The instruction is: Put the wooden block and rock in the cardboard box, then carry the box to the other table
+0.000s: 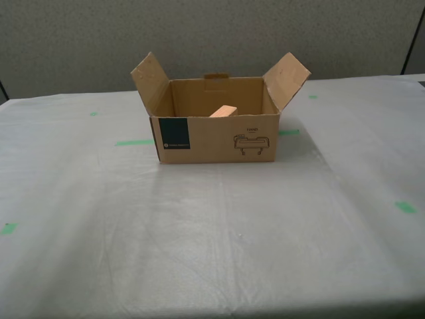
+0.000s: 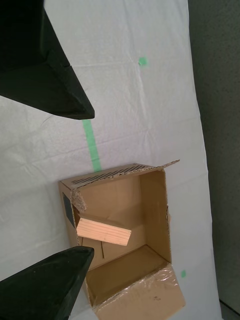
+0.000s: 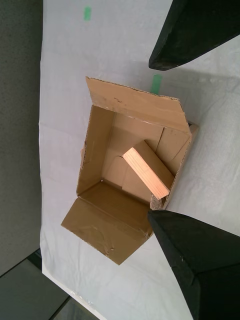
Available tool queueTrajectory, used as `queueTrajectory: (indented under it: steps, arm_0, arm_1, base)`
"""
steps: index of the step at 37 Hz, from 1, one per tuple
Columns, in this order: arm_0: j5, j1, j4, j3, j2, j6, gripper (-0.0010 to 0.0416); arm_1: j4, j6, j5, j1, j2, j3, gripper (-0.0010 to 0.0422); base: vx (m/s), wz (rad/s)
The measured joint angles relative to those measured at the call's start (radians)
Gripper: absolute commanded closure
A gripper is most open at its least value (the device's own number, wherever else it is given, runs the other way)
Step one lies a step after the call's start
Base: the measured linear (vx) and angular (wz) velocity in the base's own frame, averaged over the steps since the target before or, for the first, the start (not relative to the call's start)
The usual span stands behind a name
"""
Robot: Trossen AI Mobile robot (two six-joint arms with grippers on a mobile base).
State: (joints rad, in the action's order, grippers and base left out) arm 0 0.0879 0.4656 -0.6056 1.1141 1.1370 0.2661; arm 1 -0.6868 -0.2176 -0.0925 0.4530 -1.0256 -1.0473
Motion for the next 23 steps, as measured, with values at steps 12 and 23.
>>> queueTrajectory:
  steps: [12, 23]
  arm_0:
    - [0.000, 0.000, 0.000, 0.000, 0.000, 0.000, 0.0016]
    - [0.000, 0.000, 0.000, 0.000, 0.000, 0.000, 0.0016]
  arm_1:
    - [0.000, 0.000, 0.000, 0.000, 0.000, 0.000, 0.0066]
    - [0.000, 0.000, 0.000, 0.000, 0.000, 0.000, 0.0066]
  base:
    - [0.000, 0.000]
    - [0.000, 0.000]
